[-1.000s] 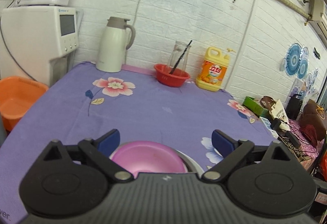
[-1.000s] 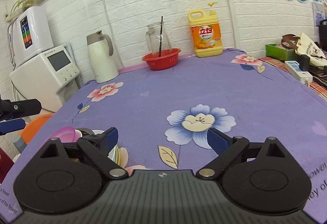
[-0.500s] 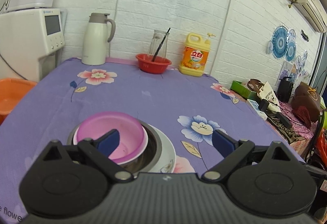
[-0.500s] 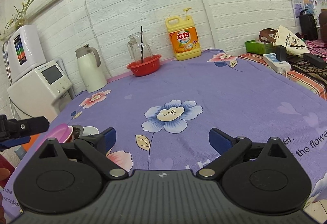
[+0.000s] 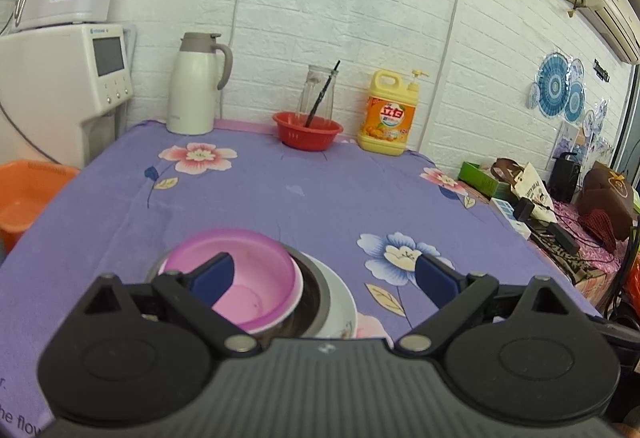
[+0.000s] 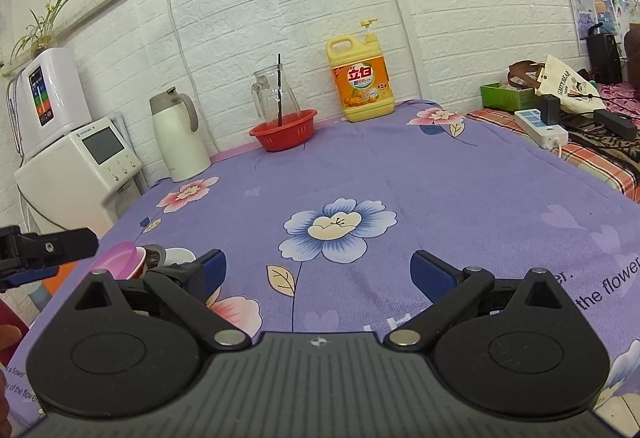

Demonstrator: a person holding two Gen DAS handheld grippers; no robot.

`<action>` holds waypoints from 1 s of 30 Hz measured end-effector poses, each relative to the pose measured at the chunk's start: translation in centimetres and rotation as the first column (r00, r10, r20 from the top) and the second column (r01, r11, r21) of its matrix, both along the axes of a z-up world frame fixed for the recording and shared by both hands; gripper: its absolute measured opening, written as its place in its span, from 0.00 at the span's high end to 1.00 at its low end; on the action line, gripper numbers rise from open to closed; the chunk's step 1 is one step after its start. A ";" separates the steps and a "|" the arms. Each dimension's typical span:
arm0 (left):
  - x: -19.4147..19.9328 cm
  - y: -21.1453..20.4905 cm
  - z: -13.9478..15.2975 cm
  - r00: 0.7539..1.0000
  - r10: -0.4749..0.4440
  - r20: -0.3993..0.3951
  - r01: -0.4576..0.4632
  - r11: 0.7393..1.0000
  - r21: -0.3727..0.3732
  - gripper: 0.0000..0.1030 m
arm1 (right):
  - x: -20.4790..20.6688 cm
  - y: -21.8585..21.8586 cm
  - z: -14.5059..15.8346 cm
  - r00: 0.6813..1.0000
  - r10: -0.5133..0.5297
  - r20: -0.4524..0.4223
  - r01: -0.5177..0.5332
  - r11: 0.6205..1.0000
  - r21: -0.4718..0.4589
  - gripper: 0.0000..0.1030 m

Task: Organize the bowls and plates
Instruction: 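Withdraw the right tool from the stack and raise it, then lower the left tool and set the whole stack down on the tablecloth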

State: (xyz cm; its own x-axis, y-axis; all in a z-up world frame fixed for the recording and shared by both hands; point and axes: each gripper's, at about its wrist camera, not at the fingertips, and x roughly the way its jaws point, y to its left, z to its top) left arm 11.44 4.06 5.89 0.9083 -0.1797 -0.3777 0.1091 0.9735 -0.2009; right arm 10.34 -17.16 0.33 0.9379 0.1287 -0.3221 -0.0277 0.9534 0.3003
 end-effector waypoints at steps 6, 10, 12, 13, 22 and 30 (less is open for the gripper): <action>1.2 1.7 0.4 0.997 0.073 0.033 -0.073 0.997 0.002 0.07 | 2.0 0.2 -0.6 0.999 0.007 -0.042 -0.007 1.000 0.002 0.00; 1.5 3.0 0.1 0.993 0.120 0.022 -0.120 0.993 0.009 0.07 | 2.2 0.7 -0.9 0.998 0.025 -0.065 -0.025 1.000 -0.002 0.00; 1.0 3.8 -0.2 0.989 0.148 0.016 -0.148 0.989 -0.004 0.07 | 1.8 1.0 -0.9 0.997 0.037 -0.062 -0.038 0.999 -0.007 0.00; 0.6 4.2 -0.5 0.986 0.165 0.016 -0.165 0.986 -0.008 0.07 | 1.5 1.2 -0.8 0.998 0.040 -0.057 -0.041 0.999 -0.012 0.00; -4.4 3.6 -2.4 0.987 0.154 0.040 -0.155 0.988 0.014 0.07 | -2.7 3.6 -1.9 0.994 0.102 -0.040 -0.104 0.994 -0.045 0.00; -5.4 2.4 -2.9 0.979 0.194 0.062 -0.199 0.976 0.090 0.06 | -4.3 3.8 -1.6 0.995 0.100 -0.002 -0.100 0.994 -0.052 0.00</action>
State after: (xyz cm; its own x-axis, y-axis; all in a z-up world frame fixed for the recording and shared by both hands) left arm 6.05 6.46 2.96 0.9415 0.0385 -0.3349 -0.0781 0.9914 -0.1053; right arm 6.05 -13.36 -1.23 0.9214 0.2049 -0.3302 -0.1238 0.9602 0.2504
